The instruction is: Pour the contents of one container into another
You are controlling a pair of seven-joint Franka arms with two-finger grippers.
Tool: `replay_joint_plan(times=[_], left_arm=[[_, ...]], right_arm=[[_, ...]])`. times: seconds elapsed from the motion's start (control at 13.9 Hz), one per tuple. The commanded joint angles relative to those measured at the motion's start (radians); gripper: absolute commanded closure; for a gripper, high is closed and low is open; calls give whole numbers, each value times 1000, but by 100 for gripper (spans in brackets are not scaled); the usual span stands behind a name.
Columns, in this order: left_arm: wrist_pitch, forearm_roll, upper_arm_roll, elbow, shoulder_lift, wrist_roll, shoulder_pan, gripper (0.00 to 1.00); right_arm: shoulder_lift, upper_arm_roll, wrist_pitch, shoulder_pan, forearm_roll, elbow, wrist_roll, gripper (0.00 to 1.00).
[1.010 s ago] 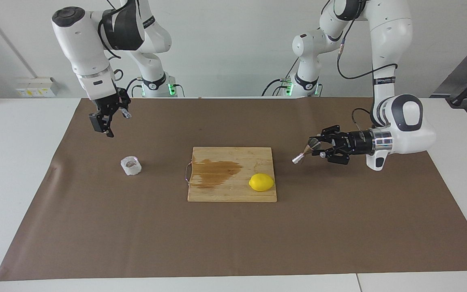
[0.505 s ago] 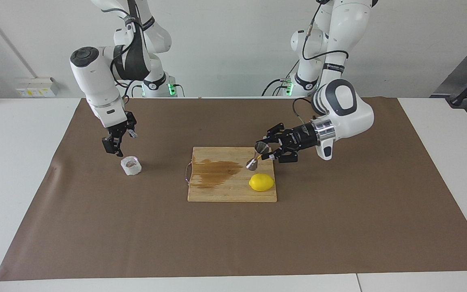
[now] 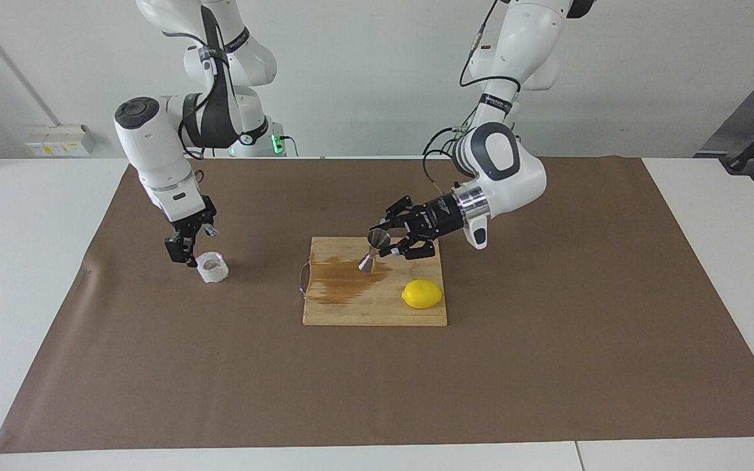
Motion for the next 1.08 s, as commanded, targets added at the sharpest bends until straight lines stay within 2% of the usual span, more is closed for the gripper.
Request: replay_joint_plan(times=[0.0,0.58,1.01], left_arm=[[21,-46,17,-11,19,68,-38,100],[21,-71,18,-31,67,133,-59,100],[20,-71,18,-40,72,171,-59,100]], right_arm=[[3,5,42,-11,26,-26,-36,0],[3,5,102,-17,27,-100,-56,0],[10,6,148,-32,27,-126,-70,0]])
